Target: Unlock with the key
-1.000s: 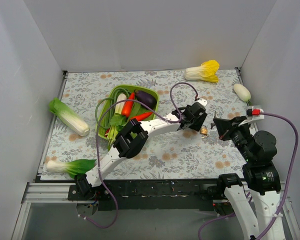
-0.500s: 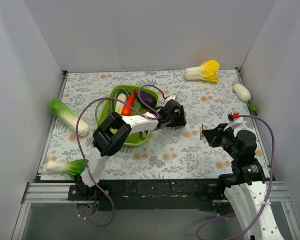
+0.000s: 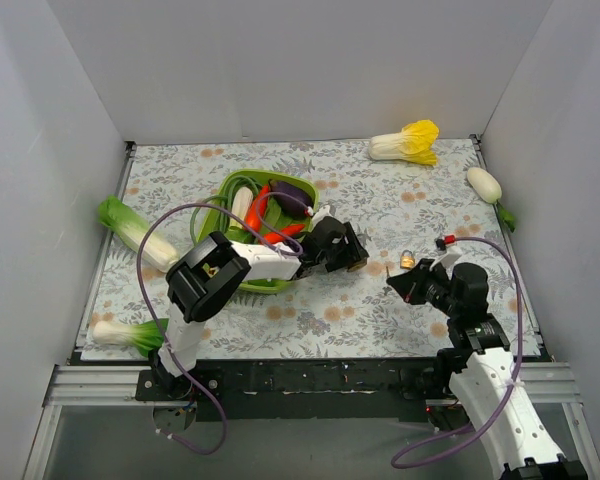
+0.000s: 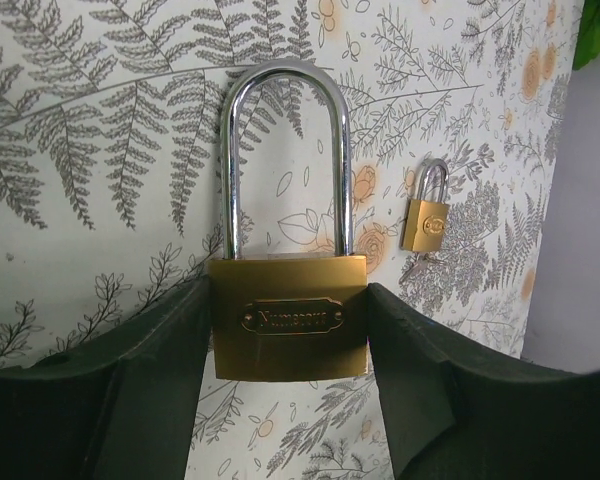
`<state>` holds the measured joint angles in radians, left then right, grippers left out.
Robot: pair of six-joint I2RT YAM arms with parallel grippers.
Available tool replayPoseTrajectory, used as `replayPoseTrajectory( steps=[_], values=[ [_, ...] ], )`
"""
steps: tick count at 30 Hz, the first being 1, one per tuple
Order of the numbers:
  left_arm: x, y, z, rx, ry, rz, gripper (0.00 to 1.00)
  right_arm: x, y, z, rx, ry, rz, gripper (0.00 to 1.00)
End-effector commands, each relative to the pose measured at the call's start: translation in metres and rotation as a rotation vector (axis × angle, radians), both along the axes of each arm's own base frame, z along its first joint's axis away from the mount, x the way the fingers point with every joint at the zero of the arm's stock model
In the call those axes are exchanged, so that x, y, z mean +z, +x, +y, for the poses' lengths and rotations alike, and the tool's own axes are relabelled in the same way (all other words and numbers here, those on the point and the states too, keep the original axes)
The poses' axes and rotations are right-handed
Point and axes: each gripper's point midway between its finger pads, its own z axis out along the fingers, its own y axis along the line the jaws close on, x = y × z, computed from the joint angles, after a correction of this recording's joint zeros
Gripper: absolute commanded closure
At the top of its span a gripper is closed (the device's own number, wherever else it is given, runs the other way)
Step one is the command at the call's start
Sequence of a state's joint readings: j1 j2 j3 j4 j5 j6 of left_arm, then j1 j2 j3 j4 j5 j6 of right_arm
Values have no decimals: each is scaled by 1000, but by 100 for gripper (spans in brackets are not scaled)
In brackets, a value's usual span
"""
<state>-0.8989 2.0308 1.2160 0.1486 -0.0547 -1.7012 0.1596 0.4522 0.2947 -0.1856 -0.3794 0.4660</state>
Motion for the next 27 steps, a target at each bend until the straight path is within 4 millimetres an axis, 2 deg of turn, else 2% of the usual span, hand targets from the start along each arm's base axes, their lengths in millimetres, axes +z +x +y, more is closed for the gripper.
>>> replayPoseTrajectory(
  steps=[1, 8, 14, 21, 27],
  values=[
    [59, -3, -12, 41, -172, -75, 100, 2, 4, 14, 41, 53, -35, 99],
    [52, -13, -13, 52, -232, -65, 100, -25, 1, 28, 51, 52, 24, 99],
    [43, -23, -13, 57, -215, -60, 100, -51, -6, 42, 70, 49, 99, 99],
    [31, -32, -6, 70, -191, -49, 100, -60, 2, 37, 12, 38, 107, 99],
    [29, -35, -7, 72, -190, -51, 100, -66, 3, 40, 14, 47, 137, 99]
  ],
)
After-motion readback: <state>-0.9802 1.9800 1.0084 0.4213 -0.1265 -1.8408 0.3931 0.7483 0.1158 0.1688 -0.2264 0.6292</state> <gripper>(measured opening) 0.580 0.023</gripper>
